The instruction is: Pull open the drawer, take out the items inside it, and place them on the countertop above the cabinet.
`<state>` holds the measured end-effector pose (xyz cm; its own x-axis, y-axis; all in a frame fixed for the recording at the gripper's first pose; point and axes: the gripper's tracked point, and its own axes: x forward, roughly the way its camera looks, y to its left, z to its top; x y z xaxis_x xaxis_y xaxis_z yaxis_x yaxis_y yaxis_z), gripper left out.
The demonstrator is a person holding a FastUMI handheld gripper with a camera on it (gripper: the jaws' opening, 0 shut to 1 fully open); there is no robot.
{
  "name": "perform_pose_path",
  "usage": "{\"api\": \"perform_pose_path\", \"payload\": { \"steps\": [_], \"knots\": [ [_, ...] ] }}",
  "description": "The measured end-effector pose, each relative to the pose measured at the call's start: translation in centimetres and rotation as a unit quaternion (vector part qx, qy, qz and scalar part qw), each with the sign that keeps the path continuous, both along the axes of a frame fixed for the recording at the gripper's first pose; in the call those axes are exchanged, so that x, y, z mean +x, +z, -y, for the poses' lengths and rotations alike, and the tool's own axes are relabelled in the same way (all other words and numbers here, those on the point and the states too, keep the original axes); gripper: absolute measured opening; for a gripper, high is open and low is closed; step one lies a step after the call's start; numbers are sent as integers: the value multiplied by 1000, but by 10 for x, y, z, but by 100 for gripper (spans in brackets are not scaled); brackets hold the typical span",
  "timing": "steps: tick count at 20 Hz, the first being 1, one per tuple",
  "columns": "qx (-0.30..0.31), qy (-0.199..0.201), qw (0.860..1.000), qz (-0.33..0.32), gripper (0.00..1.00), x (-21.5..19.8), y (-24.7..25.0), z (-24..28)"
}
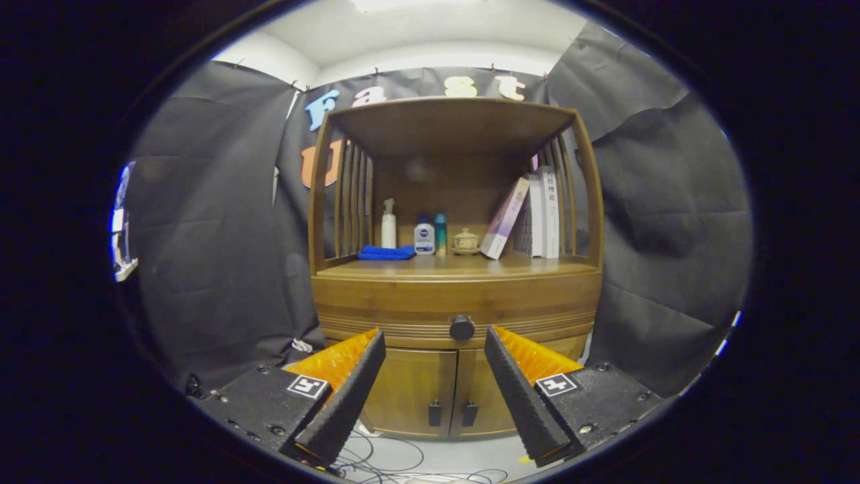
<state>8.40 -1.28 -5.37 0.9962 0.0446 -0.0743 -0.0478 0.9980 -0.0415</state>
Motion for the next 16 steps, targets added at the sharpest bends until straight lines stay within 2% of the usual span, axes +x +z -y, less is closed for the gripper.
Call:
{"api": "perform_pose_path", "payload": {
  "steps": [3, 6, 9, 11, 14, 16],
  "knots": [
    [11, -11, 1000, -20, 98, 47, -19, 13],
    [-2, -37, 999, -27, 98, 93, -32, 32],
    [-14, -37, 998, -49, 98, 130, -48, 36],
    [-36, -53, 996, -59, 97, 140, -52, 47],
    [-47, -52, 996, -49, 89, 162, -49, 46],
    [-46, -63, 996, -54, 79, 169, -51, 49]
  ]
}}
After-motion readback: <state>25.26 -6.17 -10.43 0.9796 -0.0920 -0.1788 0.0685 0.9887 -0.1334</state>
